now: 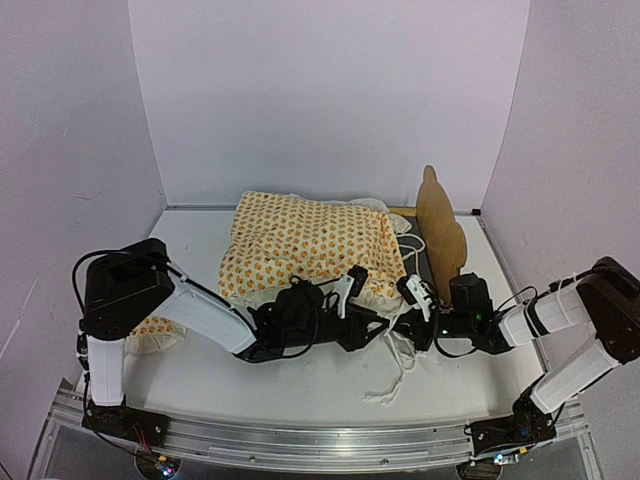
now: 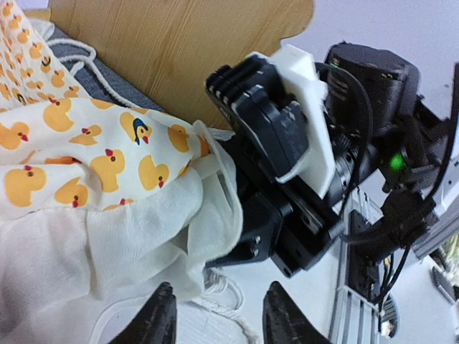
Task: Set up the pet bed
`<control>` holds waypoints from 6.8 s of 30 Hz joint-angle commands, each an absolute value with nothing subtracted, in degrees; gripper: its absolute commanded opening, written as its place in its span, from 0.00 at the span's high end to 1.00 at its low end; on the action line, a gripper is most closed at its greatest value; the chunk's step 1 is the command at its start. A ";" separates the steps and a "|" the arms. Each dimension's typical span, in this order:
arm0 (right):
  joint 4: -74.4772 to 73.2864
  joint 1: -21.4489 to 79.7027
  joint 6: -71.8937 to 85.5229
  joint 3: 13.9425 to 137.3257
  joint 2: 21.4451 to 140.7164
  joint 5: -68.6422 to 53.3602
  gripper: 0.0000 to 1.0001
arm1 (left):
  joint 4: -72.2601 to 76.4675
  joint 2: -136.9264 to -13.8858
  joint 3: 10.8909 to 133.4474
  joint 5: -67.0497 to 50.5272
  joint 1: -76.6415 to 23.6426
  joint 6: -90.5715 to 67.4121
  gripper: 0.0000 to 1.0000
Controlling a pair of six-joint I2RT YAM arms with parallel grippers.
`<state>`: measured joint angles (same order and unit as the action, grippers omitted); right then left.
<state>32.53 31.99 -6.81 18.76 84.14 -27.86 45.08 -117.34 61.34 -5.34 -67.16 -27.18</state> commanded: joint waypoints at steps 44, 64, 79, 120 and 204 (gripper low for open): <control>35.52 30.08 -3.92 24.49 84.90 -36.22 1.00 | 77.16 -132.10 61.41 -4.53 -64.15 11.10 0.79; 34.72 30.06 -3.63 24.18 85.42 -38.08 1.00 | 76.60 -132.65 64.85 -4.97 -63.98 14.82 0.79; 28.49 30.07 -0.45 25.32 82.21 -36.35 1.00 | 76.38 -130.98 63.33 -3.66 -63.98 12.96 1.00; 7.82 46.02 25.82 26.80 83.08 -3.58 0.75 | 72.77 -124.70 57.94 7.15 -70.24 1.78 1.00; -26.72 41.13 21.76 33.46 70.01 1.05 1.00 | 37.89 -131.68 70.93 5.78 -72.57 11.56 0.68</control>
<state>-28.01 41.39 21.30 31.75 71.66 1.87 38.98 -130.80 67.85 4.23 -72.77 11.05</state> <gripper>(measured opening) 0.031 0.312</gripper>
